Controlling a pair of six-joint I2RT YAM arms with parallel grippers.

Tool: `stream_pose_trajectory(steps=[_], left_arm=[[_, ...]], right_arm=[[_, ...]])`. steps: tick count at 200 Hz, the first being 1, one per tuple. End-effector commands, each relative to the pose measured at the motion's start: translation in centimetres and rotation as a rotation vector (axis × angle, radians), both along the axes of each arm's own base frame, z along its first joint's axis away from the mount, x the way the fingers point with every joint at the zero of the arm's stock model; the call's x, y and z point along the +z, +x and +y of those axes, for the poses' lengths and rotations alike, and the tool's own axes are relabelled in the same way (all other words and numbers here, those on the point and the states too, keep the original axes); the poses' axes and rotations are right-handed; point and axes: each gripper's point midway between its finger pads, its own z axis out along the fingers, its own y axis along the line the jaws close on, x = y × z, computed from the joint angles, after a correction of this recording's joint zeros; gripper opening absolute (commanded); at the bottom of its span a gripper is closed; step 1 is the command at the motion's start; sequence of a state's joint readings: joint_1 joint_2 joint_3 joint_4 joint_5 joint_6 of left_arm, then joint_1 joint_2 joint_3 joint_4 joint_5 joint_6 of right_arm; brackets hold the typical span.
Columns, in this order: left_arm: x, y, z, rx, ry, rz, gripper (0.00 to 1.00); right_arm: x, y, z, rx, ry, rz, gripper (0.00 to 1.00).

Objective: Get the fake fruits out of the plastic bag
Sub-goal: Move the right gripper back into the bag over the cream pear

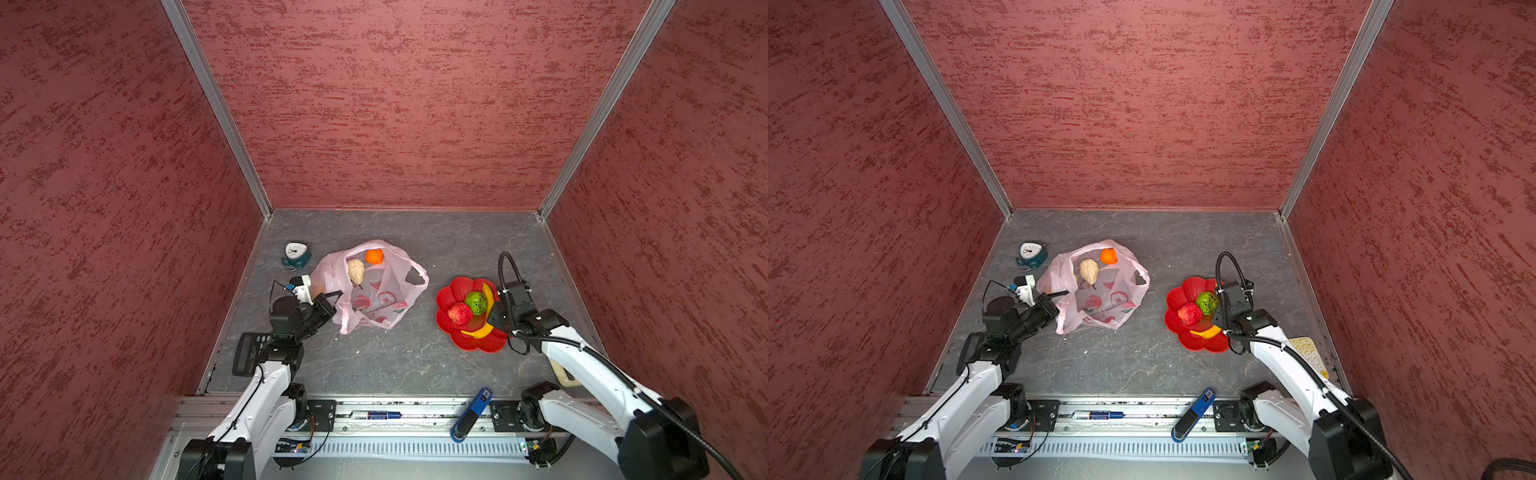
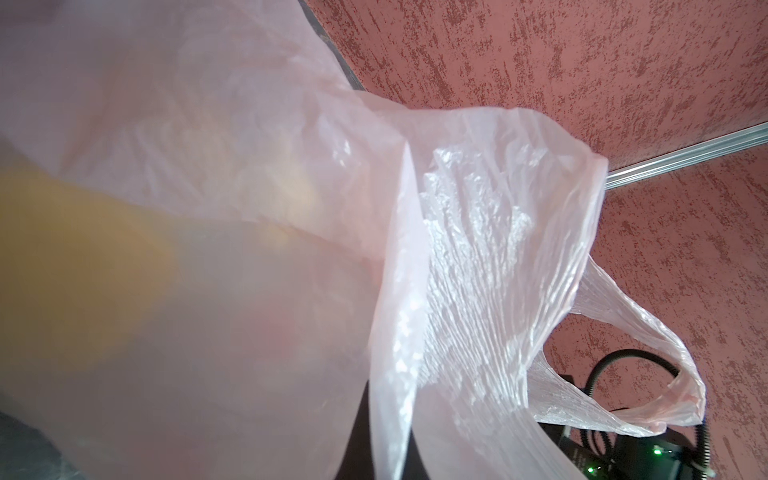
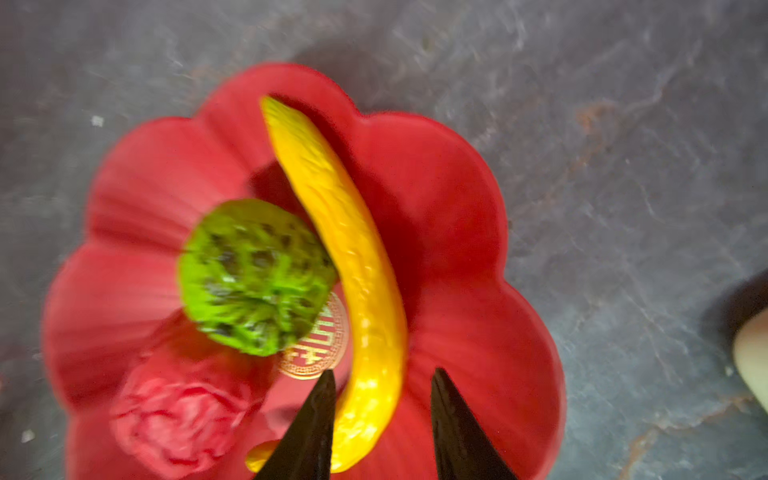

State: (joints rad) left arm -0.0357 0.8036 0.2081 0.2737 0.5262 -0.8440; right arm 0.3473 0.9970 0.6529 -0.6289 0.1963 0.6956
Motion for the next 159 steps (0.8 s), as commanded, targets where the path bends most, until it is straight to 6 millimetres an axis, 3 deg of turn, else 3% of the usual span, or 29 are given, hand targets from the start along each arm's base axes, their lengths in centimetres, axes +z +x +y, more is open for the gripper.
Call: stream_pose_trajectory(steps=[1,25,52,69,82,102,120,159], left_arm=[[0.0,-0.5,-0.2,-0.028,0.016,-0.001,0.01],[-0.1,-1.0,-0.2,-0.033,0.024,0.004,0.01],[-0.2,-1.5,0.0,-0.032,0.034,0.009,0.01],[-0.4,-1.8,0.1,-0.028,0.04,0.017,0.01],[-0.4,-2.0,0.2,-0.024,0.043,0.019,0.01],[-0.5,-2.1,0.4,-0.012,0.043,0.021,0.01],[-0.8,-2.2,0.7,0.008,0.04,0.022,0.01],[-1.7,-2.0,1.2,0.035,0.036,0.041,0.01]], right_arm=[[7.5,2.8,2.8,0.132,0.031,-0.218,0.39],[14.0,4.5,7.1,0.271,0.027,-0.369,0.39],[20.2,4.8,15.4,0.502,0.034,-0.531,0.39],[22.8,3.9,21.1,0.671,0.056,-0.614,0.39],[23.4,3.0,25.2,0.779,0.063,-0.637,0.39],[21.5,2.1,30.7,0.908,0.084,-0.578,0.4],[16.7,1.8,35.1,0.99,0.109,-0.473,0.4],[7.4,2.6,38.8,0.992,0.145,-0.295,0.39]])
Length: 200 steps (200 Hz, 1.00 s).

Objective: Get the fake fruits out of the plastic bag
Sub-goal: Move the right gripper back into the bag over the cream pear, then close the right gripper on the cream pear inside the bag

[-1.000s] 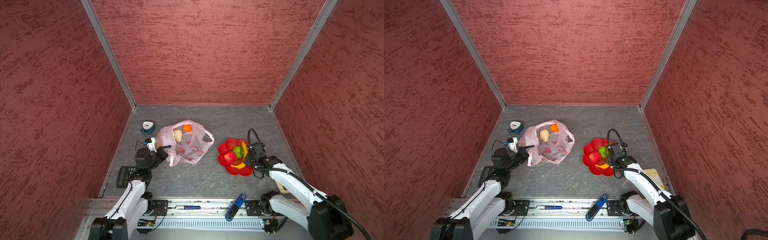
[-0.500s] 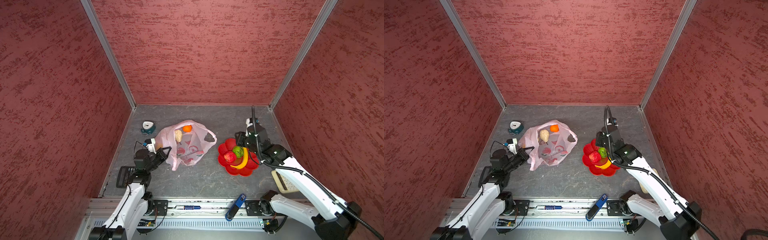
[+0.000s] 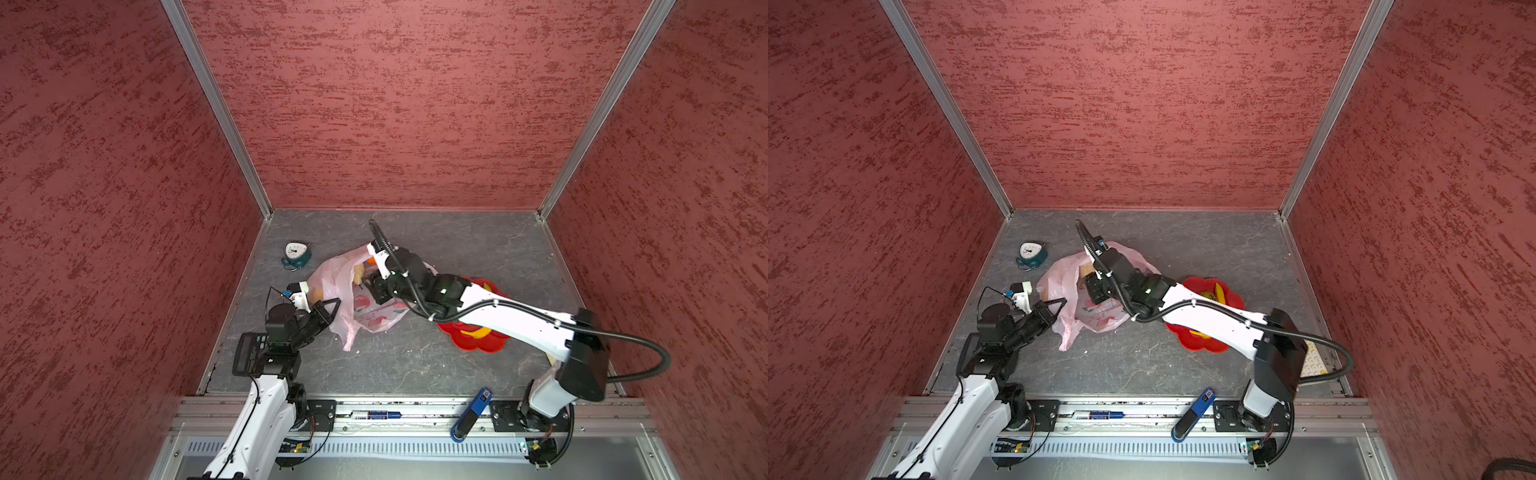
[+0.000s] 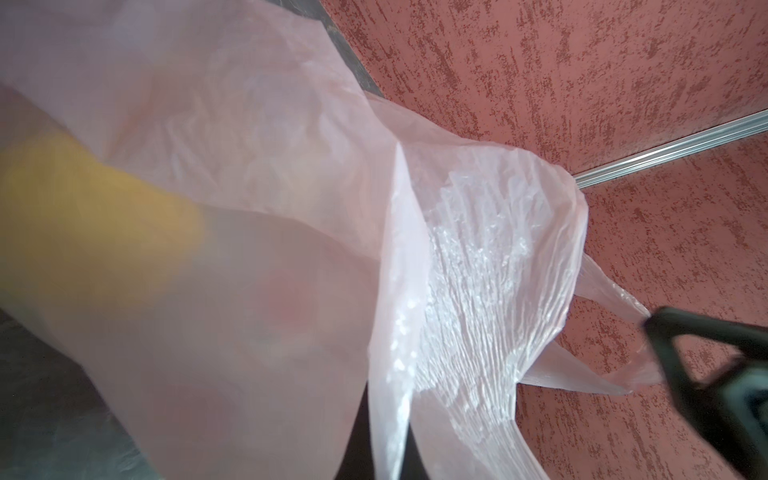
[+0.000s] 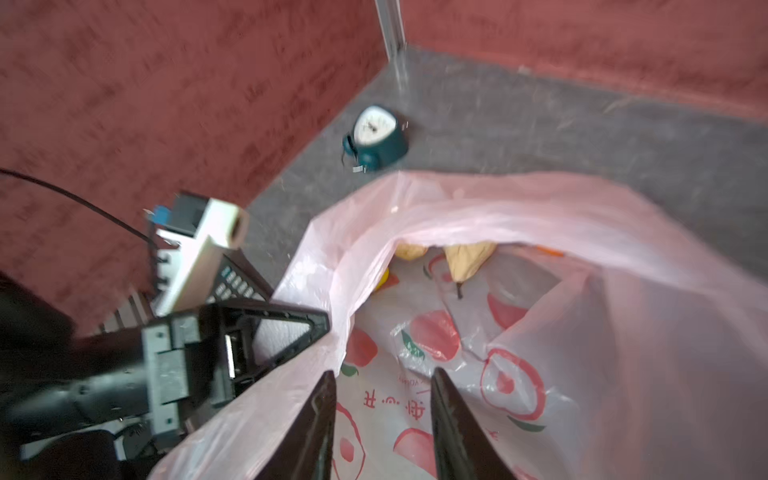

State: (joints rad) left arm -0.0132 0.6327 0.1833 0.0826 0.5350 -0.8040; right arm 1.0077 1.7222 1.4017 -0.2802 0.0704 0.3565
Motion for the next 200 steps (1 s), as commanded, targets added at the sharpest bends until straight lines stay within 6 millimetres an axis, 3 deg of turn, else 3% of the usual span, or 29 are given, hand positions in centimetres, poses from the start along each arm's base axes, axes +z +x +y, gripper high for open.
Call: stream_pose_trajectory(steps=[1,26,61,87,122,200], left_arm=[[-0.9,0.2,0.6,0.034,0.005,0.017,0.01],[-0.9,0.3,0.7,0.039,-0.004,0.022,0.01],[-0.4,0.4,0.6,0.031,0.002,0.022,0.01],[-0.2,0.3,0.5,0.021,0.001,0.016,0.01],[0.0,-0.1,0.3,0.005,0.009,0.003,0.01],[0.7,-0.3,-0.2,-0.029,0.009,-0.039,0.01]], right_arm=[[-3.4,0.1,1.9,0.02,0.014,0.079,0.39],[-7.1,1.8,3.0,-0.03,-0.028,0.11,0.4],[-9.7,5.6,3.7,-0.152,0.038,0.166,0.55],[-10.4,8.2,4.2,-0.224,0.083,0.165,0.7],[-10.4,11.0,4.3,-0.311,0.139,0.145,0.82],[-11.6,13.8,5.7,-0.335,0.197,0.169,0.87]])
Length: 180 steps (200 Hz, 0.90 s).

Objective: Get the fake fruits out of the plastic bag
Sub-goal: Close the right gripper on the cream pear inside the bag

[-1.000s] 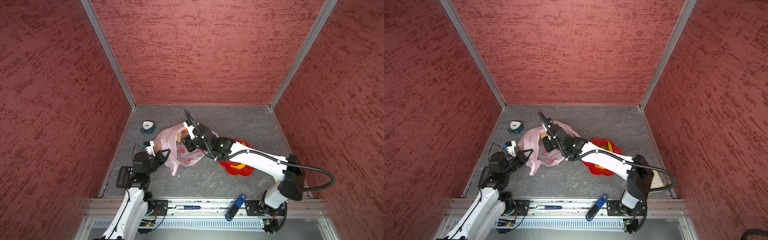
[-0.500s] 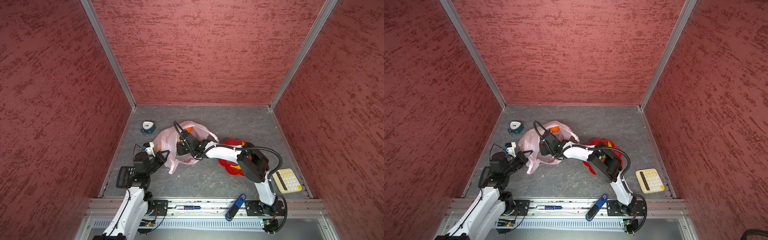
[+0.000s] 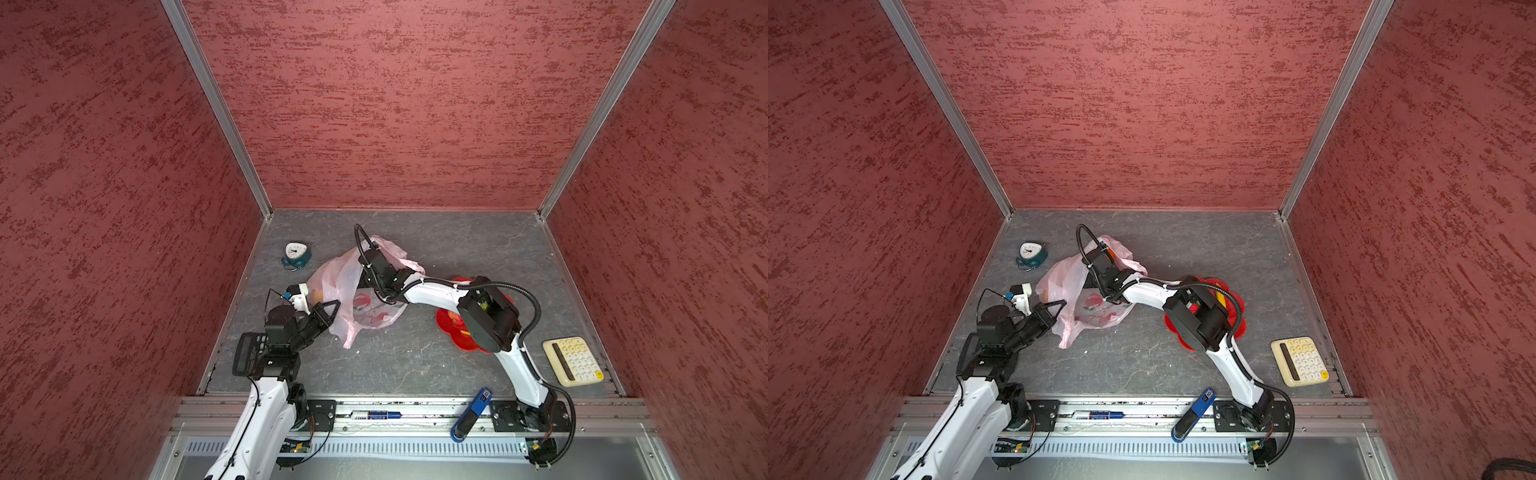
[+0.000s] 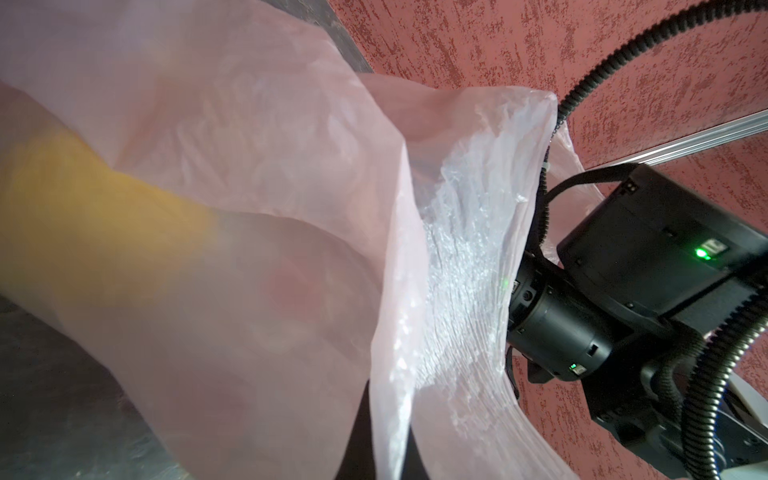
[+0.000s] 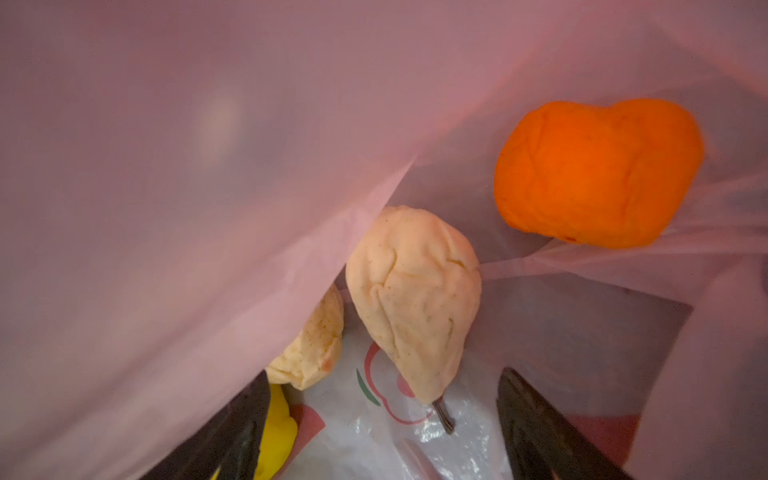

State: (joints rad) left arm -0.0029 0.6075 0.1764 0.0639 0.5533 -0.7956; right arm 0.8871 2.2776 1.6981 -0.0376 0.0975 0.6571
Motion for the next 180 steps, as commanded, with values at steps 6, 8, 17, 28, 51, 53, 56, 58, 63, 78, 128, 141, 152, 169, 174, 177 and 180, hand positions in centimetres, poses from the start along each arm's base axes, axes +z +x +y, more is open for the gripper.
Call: stream_pose_trajectory(steps=[6,8,17,28,51,53,56,58,63,78,128,141,152,169,174,177,180], left_arm=[[0.7,0.0,-0.1,-0.02,0.008,-0.034,0.01],[0.6,0.0,-0.1,-0.018,0.007,-0.032,0.01],[0.6,0.0,-0.1,-0.02,0.007,-0.035,0.01],[0.6,0.0,-0.1,-0.02,0.004,-0.036,0.01],[0.6,0.0,-0.2,-0.025,0.003,-0.039,0.01],[0.6,0.0,-0.2,-0.026,0.002,-0.038,0.01],[0.6,0.0,-0.2,-0.026,0.003,-0.036,0.01],[0.6,0.0,-0.2,-0.025,0.003,-0.036,0.01],[0.6,0.0,-0.2,-0.026,0.002,-0.037,0.01],[0.6,0.0,-0.2,-0.026,0.002,-0.038,0.01],[0.6,0.2,-0.3,-0.031,-0.003,-0.044,0.01],[0.7,0.3,-0.4,-0.036,-0.005,-0.047,0.01],[0.7,0.3,-0.4,-0.038,-0.005,-0.048,0.01],[0.6,0.2,-0.5,-0.041,-0.005,-0.048,0.01],[0.6,0.2,-0.5,-0.042,-0.007,-0.046,0.01],[0.6,0.2,-0.5,-0.043,-0.007,-0.046,0.01],[0.6,0.2,-0.5,-0.043,-0.005,-0.047,0.01]], right_arm=[[1.1,1.4,0.8,-0.036,0.048,-0.021,0.87],[1.1,1.4,0.8,-0.037,0.046,-0.022,0.87],[1.1,1.7,0.8,-0.044,0.047,-0.026,0.87],[0.9,1.9,0.8,-0.051,0.045,-0.025,0.88],[0.5,2.4,1.2,-0.055,0.053,-0.015,0.88],[0.3,2.4,1.2,-0.056,0.054,-0.013,0.88],[0.3,2.4,1.3,-0.055,0.057,-0.013,0.88],[0.2,2.4,1.4,-0.055,0.059,-0.013,0.88],[0.2,2.5,1.5,-0.054,0.067,-0.012,0.88],[-0.2,2.7,1.8,-0.05,0.081,-0.005,0.88],[-1.2,3.9,2.1,-0.085,0.067,0.016,0.88],[-1.4,4.3,2.1,-0.096,0.066,0.022,0.88],[-1.6,4.6,2.1,-0.108,0.063,0.028,0.88],[-1.7,5.1,2.2,-0.124,0.062,0.037,0.88],[-1.7,5.3,2.3,-0.127,0.063,0.039,0.88],[-1.8,5.4,2.3,-0.129,0.062,0.041,0.88],[-1.7,5.5,2.4,-0.131,0.065,0.042,0.88]])
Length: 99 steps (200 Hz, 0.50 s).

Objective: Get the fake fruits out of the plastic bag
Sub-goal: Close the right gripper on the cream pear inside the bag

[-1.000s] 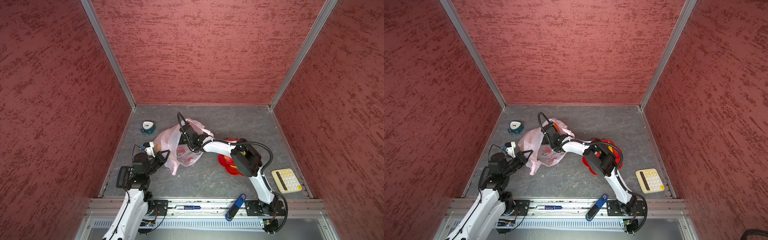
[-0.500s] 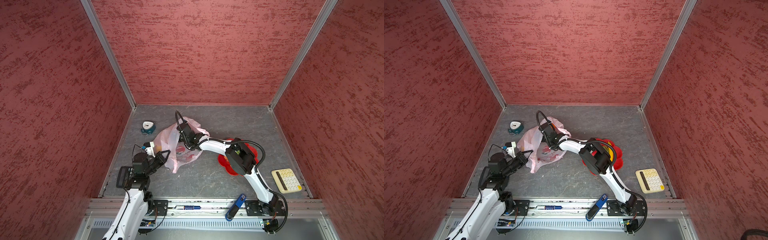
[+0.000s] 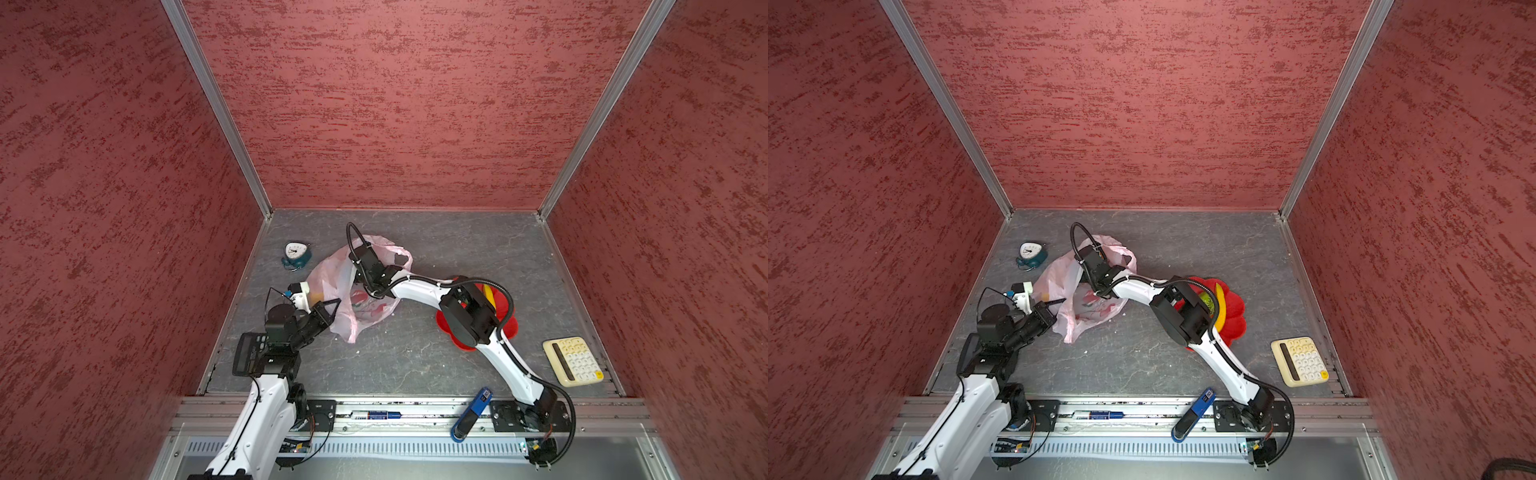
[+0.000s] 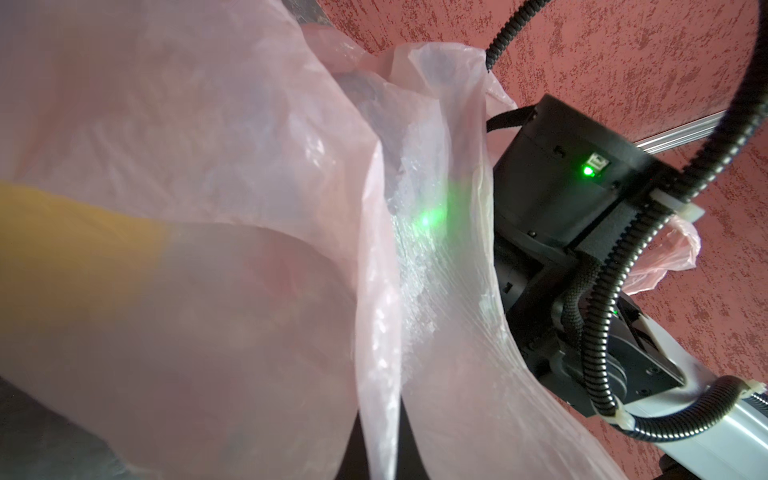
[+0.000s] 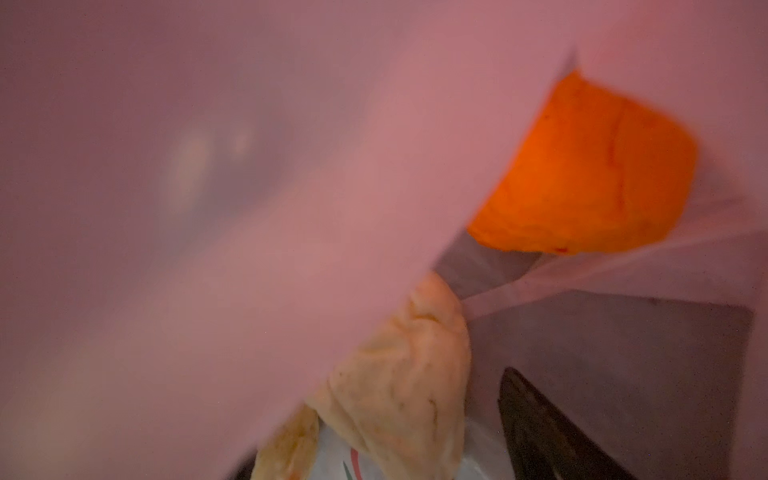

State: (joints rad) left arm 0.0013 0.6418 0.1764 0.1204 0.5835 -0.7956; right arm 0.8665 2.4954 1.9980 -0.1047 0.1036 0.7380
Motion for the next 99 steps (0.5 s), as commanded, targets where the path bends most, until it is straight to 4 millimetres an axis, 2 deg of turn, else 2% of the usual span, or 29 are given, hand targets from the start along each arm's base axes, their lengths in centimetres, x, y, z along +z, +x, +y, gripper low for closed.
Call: stream_pose_trajectory(steps=[1,61,99], left_arm=[[0.1,-0.1,-0.2,-0.018,0.005,-0.025,0.01],[0.2,-0.2,-0.2,-0.027,0.004,-0.03,0.01],[0.2,-0.1,-0.2,-0.028,0.001,-0.034,0.01]], right_arm=[[0.1,1.3,-0.3,-0.06,0.006,0.012,0.88],[-0.3,2.9,0.1,-0.101,0.015,0.036,0.82],[-0.7,3.0,0.5,-0.089,0.023,0.046,0.79]])
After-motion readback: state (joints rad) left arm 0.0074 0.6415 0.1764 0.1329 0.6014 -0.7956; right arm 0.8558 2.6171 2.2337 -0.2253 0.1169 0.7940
